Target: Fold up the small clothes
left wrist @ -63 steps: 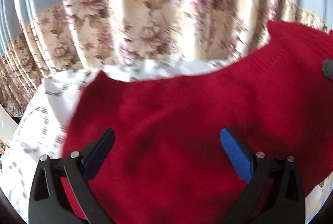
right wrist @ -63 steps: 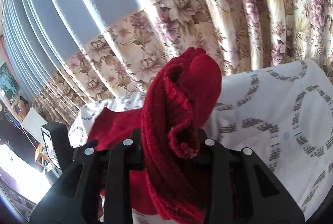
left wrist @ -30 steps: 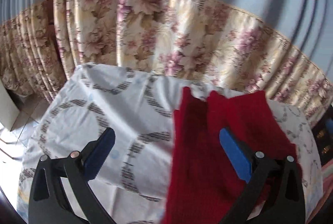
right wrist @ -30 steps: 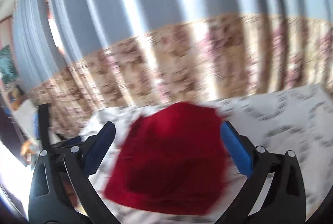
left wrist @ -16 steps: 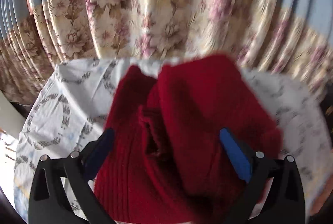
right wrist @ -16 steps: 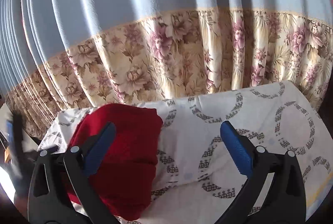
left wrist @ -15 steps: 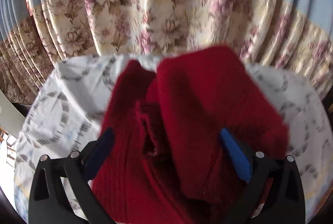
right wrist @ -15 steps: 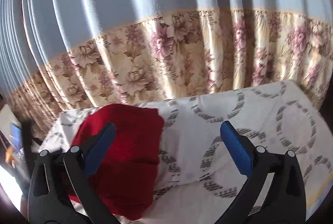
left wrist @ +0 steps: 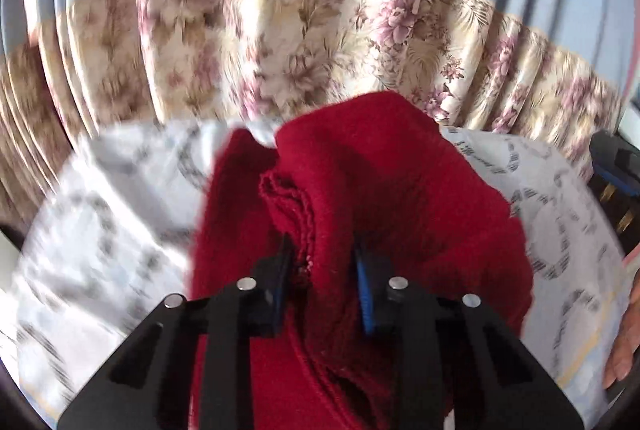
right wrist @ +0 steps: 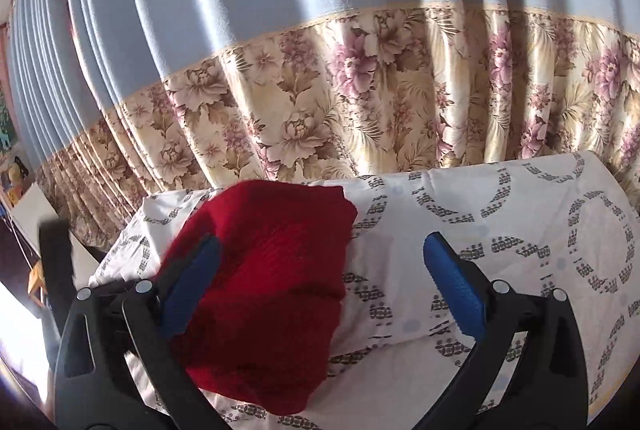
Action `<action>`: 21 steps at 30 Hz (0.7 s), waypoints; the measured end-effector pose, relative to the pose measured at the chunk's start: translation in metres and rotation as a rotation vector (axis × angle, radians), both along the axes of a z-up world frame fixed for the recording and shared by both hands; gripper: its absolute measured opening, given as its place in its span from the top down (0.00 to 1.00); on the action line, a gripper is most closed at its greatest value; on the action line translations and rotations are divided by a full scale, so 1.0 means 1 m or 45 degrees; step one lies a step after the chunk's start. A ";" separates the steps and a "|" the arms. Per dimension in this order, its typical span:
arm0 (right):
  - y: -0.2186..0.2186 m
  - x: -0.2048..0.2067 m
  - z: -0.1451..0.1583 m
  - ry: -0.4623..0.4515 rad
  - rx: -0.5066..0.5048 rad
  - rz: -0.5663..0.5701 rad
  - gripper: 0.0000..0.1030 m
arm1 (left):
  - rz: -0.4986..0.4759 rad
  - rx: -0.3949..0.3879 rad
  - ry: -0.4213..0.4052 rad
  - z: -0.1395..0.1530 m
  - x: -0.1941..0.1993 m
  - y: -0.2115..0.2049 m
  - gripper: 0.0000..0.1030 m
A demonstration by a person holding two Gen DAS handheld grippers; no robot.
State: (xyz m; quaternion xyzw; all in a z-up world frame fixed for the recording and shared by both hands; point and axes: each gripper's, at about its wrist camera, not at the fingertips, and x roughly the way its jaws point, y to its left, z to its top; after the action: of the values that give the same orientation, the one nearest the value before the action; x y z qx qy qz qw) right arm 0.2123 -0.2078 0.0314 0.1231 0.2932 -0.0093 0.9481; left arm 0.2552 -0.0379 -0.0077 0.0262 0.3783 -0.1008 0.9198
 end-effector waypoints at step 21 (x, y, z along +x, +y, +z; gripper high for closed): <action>0.090 0.036 -0.085 0.333 -0.286 0.349 0.03 | 0.142 0.172 -0.047 -0.038 -0.004 0.107 0.01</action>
State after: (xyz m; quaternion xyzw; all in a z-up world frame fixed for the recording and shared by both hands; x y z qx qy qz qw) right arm 0.2488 -0.1179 -0.0537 -0.0265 0.4248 0.0714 0.9021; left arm 0.2507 0.0689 -0.0461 0.0691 0.3681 -0.0232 0.9269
